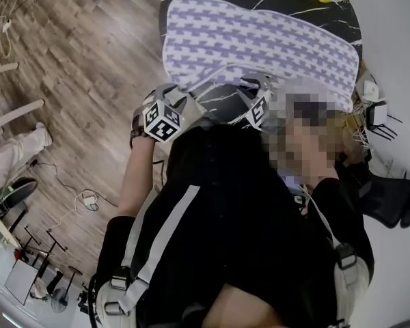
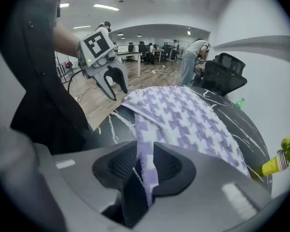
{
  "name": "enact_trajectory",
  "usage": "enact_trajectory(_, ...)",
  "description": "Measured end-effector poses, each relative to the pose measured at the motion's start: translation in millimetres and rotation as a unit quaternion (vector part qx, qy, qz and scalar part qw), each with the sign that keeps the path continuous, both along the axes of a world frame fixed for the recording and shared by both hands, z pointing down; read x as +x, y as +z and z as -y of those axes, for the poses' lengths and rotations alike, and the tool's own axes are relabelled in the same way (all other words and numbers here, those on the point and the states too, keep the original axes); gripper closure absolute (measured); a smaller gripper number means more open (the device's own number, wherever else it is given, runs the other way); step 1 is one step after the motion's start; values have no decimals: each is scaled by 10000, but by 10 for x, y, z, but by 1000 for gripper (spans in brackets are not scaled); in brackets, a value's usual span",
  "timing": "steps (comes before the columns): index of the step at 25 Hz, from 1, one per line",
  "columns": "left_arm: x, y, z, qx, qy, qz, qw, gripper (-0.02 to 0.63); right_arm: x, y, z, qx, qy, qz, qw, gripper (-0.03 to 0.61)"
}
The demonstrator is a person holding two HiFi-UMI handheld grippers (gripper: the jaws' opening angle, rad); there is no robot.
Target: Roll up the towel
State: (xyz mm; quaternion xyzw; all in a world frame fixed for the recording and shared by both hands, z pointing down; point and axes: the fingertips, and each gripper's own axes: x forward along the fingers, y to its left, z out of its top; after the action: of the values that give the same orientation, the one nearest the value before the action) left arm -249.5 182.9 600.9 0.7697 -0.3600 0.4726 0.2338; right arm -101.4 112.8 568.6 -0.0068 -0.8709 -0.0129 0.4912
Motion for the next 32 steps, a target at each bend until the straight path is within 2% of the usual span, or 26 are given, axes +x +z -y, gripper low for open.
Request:
enact_trajectory(3, -82, 96, -14, -22, 390, 215, 9990, 420, -107, 1, -36, -34, 71, -60, 10000, 463)
enact_trajectory(7, -42, 163, 39, -16, 825, 247, 9963, 406, -171, 20, -25, -53, 208, -156, 9996, 463)
enact_trajectory(11, -20, 223, 115, 66, 1092, 451, 9930, 390, -196, 52, -2, -20, 367, -216, 9991, 463)
enact_trajectory(12, -34, 228, 130, 98, 1125, 516, 9923, 409, -195, 53, -1, -24, 409, -216, 9989, 463)
enact_trajectory(14, -53, 221, 134, 103, 1133, 522, 9921, 428, -184, 47, -12, -58, 476, -207, 9986, 463)
enact_trajectory(16, -74, 203, 134, 29, 1080, 408, 9933, 482, -168, 49, -23, -87, 504, -209, 9985, 463)
enact_trajectory(20, -137, 49, 169, -111, 980, 149, 9950, 528, -149, 66, 7, -65, 523, -221, 9984, 463)
enact_trajectory(21, -167, -13, 215, -64, 892, 96, 9959, 579, -148, 71, 34, -52, 542, -219, 9983, 463)
enact_trajectory(25, -269, -192, 391, 14, 609, -119, 9981, 597, -163, 70, 139, -57, 659, -160, 9977, 466)
enact_trajectory(29, -311, -206, 466, -41, 807, -92, 9967, 595, -221, 89, 223, -83, 724, -127, 9973, 468)
enact_trajectory(32, -374, -169, 547, -138, 689, -82, 9975, 595, -234, 93, 271, -62, 779, -113, 9969, 468)
